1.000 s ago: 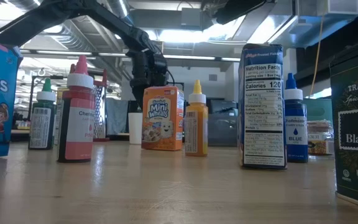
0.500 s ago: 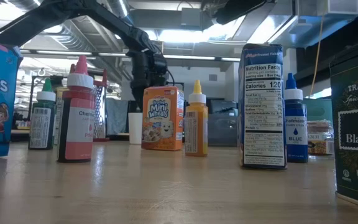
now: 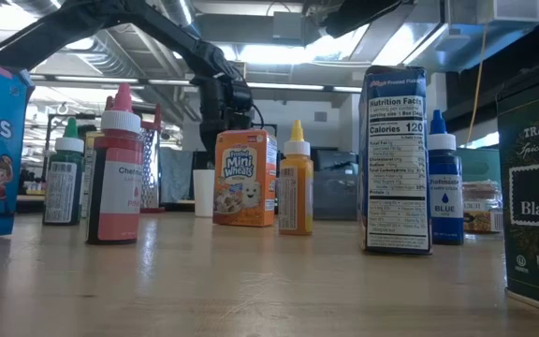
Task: Pick & Place Kitchen Items
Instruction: Put the green seasoning bottle into the white bin, then put the blue food coloring bottle into the black bin
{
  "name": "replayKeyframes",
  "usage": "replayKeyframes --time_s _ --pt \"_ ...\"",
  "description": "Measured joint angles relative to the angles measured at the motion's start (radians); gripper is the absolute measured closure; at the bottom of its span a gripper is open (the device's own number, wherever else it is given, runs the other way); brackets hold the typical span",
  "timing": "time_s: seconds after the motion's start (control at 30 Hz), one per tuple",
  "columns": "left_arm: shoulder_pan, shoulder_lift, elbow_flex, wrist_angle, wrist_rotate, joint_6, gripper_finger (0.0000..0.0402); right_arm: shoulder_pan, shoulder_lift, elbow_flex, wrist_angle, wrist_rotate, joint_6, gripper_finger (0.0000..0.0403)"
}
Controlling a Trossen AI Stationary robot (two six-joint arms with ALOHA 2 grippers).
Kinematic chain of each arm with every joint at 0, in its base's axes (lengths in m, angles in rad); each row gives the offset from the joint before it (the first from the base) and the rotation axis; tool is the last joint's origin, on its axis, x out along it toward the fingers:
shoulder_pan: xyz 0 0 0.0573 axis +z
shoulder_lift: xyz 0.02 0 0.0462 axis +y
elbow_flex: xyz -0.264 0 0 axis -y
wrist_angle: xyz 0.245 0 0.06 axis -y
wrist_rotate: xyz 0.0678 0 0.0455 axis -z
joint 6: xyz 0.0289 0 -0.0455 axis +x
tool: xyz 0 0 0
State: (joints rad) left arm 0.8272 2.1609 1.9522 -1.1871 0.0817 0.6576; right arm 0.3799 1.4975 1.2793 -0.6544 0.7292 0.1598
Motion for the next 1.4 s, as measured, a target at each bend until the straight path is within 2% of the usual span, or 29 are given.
replayKeyframes --time_s 0.3,0.47,0.7,0.8,0.9,1.03,1.1,1.2,1.3,1.4 --pt "-0.007 -0.006 0.031 -0.003 -0.065 -0.013 0.0123 0.0 0.0 0.0 0.0 0.0 -0.003 0.0192" --pt "-0.03 -0.065 0.067 -0.056 -0.063 -0.03 0.0123 0.0 0.0 0.0 0.0 0.0 -0.004 0.0192" --pt "-0.112 -0.159 0.069 -0.163 -0.04 -0.166 0.0125 0.0 0.0 0.0 -0.06 0.001 0.04 0.0192" --pt "-0.168 -0.189 0.069 -0.251 -0.053 -0.298 0.0125 0.0 0.0 0.0 -0.108 0.001 0.102 0.0192" --pt "-0.239 -0.221 0.069 -0.34 -0.086 -0.432 0.0124 0.013 -0.007 0.0 -0.182 0.001 0.17 0.0192" --pt "-0.362 -0.28 0.054 -0.38 -0.194 -0.538 0.0124 0.063 -0.035 0.004 -0.223 -0.003 0.244 0.0192" --pt "-0.419 -0.33 0.031 -0.384 -0.219 -0.568 0.0125 0.094 -0.048 0.005 -0.224 -0.039 0.261 0.0192" --pt "-0.495 -0.422 -0.03 -0.384 -0.211 -0.602 0.0127 0.135 -0.068 0.005 -0.232 -0.152 0.311 0.0192" --pt "-0.569 -0.521 -0.131 -0.346 -0.208 -0.651 0.0127 0.162 -0.076 0.005 -0.246 -0.256 0.368 0.0192" --pt "-0.63 -0.637 -0.271 -0.266 -0.214 -0.688 0.0127 0.173 -0.077 0.005 -0.291 -0.312 0.412 0.0192"
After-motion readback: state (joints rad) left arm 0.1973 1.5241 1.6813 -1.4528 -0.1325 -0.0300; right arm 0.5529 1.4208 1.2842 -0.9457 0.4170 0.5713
